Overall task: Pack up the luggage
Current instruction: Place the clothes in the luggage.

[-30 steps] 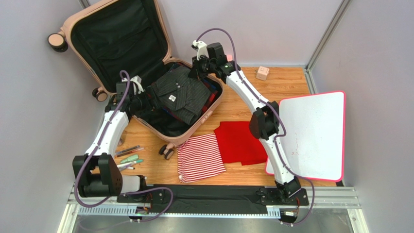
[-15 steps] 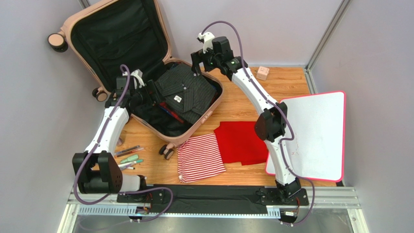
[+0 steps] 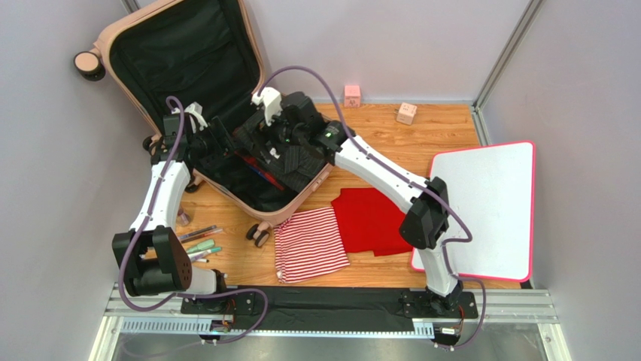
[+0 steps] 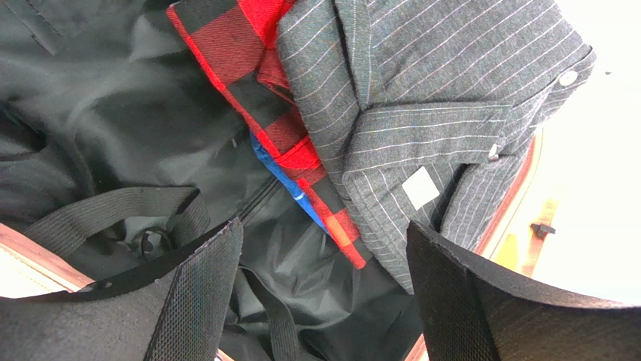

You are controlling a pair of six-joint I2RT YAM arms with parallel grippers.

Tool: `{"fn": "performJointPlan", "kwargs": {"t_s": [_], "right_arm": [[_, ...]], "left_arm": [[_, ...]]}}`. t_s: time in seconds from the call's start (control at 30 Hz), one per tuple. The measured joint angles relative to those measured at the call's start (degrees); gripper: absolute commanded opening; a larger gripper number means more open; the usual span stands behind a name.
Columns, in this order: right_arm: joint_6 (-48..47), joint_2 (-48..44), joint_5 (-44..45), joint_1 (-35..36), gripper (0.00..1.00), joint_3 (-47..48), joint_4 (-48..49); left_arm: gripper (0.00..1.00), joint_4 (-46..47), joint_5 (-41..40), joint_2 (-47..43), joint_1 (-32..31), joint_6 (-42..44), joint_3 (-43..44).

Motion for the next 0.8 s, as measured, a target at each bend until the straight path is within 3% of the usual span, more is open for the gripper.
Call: {"fn": "performJointPlan", "kwargs": {"t_s": [0.4,0.67,0.77,0.8], "right_arm": [[2.2,17.8,7.9,1.0,0.77,5.4,0.3],[0.0,19.9,16.7,2.9,0.76,6.7,0.9],[-1.1,21.2,20.8,3.9,0.67,8.0,1.4],[-1.3,21.8,22.2,4.2,0.60,8.4,1.5]], "left_arm": [[0.86,0.9,1.0,-1.4,0.3,-1.0,-4.9],[0.86,0.9,1.1,-2.3,0.3,-1.1,-5.1],[0.86,1.0,1.2,-2.3,0.3,-1.2,-5.2],[0.86,0.9,1.3,-2.3,0.3,-1.2,-5.3]]}}
